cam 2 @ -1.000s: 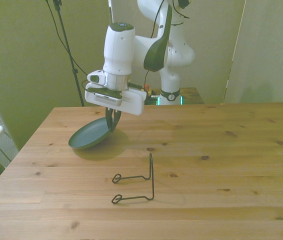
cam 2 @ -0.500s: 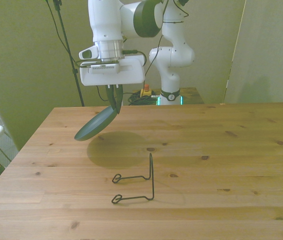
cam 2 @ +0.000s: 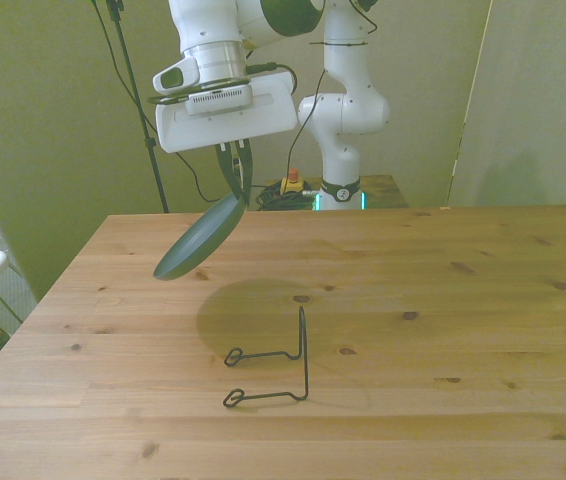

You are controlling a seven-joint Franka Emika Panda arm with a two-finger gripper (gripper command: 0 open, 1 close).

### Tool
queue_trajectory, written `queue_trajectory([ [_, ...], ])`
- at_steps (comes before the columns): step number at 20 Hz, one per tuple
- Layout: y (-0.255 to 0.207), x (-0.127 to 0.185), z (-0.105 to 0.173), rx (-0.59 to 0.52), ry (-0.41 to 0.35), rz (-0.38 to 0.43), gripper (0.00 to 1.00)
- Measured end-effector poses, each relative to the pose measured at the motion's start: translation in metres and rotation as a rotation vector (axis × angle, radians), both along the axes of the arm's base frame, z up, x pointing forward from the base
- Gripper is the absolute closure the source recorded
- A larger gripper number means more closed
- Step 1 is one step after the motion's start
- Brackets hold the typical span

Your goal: Load the plate

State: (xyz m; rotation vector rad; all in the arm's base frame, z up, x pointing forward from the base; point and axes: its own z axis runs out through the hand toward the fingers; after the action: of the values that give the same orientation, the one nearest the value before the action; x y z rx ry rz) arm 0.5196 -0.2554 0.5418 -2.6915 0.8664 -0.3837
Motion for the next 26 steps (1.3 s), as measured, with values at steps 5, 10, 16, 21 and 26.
queue_trajectory([
  [5,-0.014,0.006,0.001,0.096,-0.02,0.151,1.0],
  [10,-0.031,0.015,0.002,0.165,-0.031,0.22,1.0],
  [16,-0.025,0.032,-0.006,0.207,0.009,0.273,1.0],
  [21,-0.035,0.038,-0.008,0.299,-0.022,0.362,1.0],
  [26,-0.052,0.032,-0.006,0.381,-0.078,0.459,1.0],
])
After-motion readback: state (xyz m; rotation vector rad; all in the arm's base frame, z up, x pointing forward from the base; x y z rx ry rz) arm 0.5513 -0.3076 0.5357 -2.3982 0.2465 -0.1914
